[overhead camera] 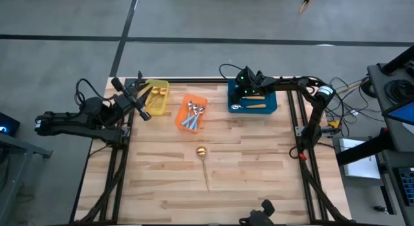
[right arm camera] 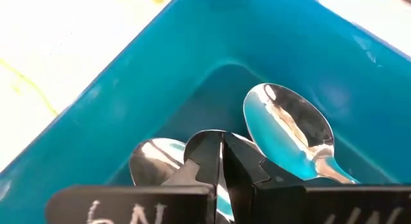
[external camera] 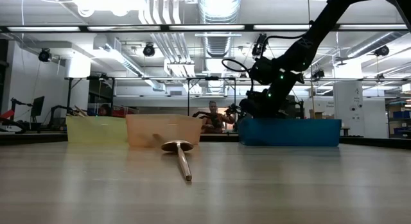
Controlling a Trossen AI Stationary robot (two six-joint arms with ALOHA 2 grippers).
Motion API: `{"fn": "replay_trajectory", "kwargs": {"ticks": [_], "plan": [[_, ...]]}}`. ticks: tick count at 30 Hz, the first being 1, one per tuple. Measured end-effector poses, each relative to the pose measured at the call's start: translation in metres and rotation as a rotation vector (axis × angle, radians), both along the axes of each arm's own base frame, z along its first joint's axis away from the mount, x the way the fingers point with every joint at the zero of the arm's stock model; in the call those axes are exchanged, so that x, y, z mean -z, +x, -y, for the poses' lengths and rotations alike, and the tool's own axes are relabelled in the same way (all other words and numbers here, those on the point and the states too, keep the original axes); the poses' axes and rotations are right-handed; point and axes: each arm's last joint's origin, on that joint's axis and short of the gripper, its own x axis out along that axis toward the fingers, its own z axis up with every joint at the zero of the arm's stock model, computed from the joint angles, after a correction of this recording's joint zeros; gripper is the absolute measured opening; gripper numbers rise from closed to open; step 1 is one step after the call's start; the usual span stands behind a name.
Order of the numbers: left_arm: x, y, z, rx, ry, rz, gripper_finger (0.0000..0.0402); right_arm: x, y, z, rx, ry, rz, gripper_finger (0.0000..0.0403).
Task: Sort silverware by color (type)
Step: Put the yellow spoon into the blue bin
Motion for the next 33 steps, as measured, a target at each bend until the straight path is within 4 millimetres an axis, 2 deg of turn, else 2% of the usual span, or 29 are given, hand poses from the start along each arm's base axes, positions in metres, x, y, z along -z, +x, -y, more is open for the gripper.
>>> {"fn": "replay_trajectory", "kwargs": {"ticks": [14, 26, 33], "plan": [[0.0, 0.0, 0.0, 0.0, 0.0, 0.0, 0.0059, -0.001, 0.004, -0.004, 0.085, -0.044, -0.026, 0.0009], [0.0, 0.0, 0.0, 0.0, 0.0, 0.0, 0.0059, -0.003, 0.015, -0.013, 0.047, -0.067, 0.005, 0.0009], [0.0, 0.0, 0.0, 0.0, 0.0, -0.001, 0.0059, -0.004, 0.009, -0.012, 0.155, -0.089, -0.099, 0.0009]]}}
